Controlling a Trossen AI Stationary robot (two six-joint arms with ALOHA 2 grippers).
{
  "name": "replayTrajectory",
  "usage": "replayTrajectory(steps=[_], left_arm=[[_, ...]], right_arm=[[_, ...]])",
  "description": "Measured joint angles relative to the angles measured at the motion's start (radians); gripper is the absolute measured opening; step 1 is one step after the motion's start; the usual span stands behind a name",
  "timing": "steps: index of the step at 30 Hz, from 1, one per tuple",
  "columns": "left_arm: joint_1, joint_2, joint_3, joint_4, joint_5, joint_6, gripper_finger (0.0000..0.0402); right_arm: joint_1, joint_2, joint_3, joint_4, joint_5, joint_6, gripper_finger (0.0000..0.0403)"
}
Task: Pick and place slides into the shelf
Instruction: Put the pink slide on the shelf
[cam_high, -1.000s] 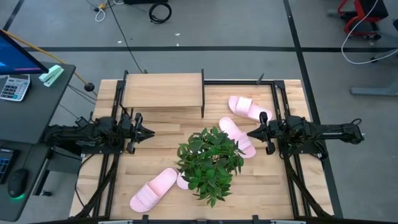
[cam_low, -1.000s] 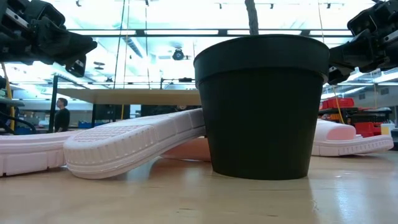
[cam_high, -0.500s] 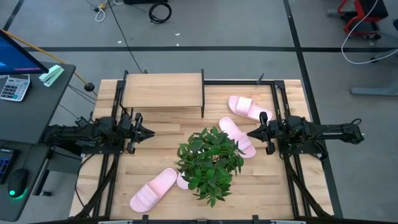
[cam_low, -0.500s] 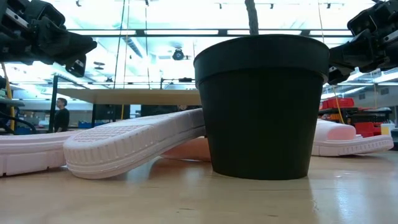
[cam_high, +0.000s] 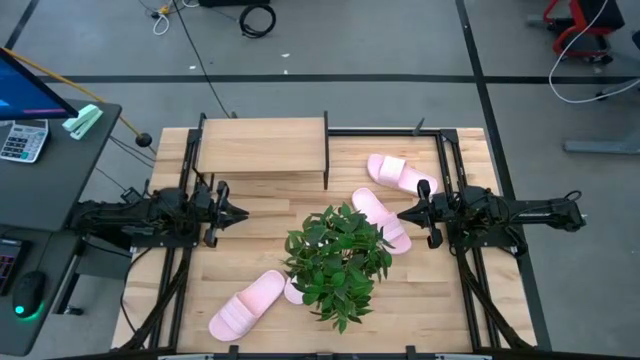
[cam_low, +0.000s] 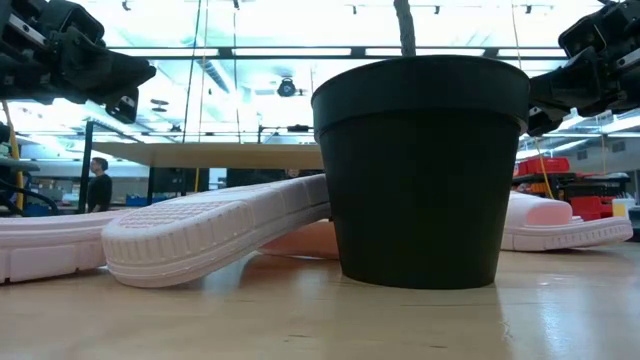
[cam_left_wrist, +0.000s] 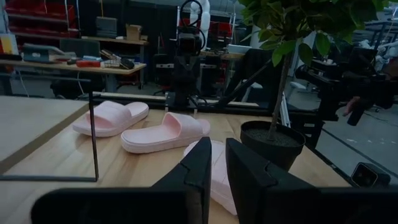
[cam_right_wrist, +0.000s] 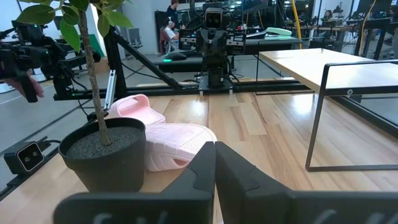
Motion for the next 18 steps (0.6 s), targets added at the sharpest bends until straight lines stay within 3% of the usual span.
replayTrajectory(steps=[9, 18], left_arm=[[0.000, 0.000, 0.000, 0.007, -0.001, 0.151, 0.0046], [0.000, 0.000, 0.000, 0.047, -0.001, 0.296, 0.0047]], right_arm=[[0.000, 0.000, 0.000, 0.000, 0.004, -0.002, 0.0014], [-0.001, 0.000, 0.000, 0.004, 0.099, -0.012, 0.0014]])
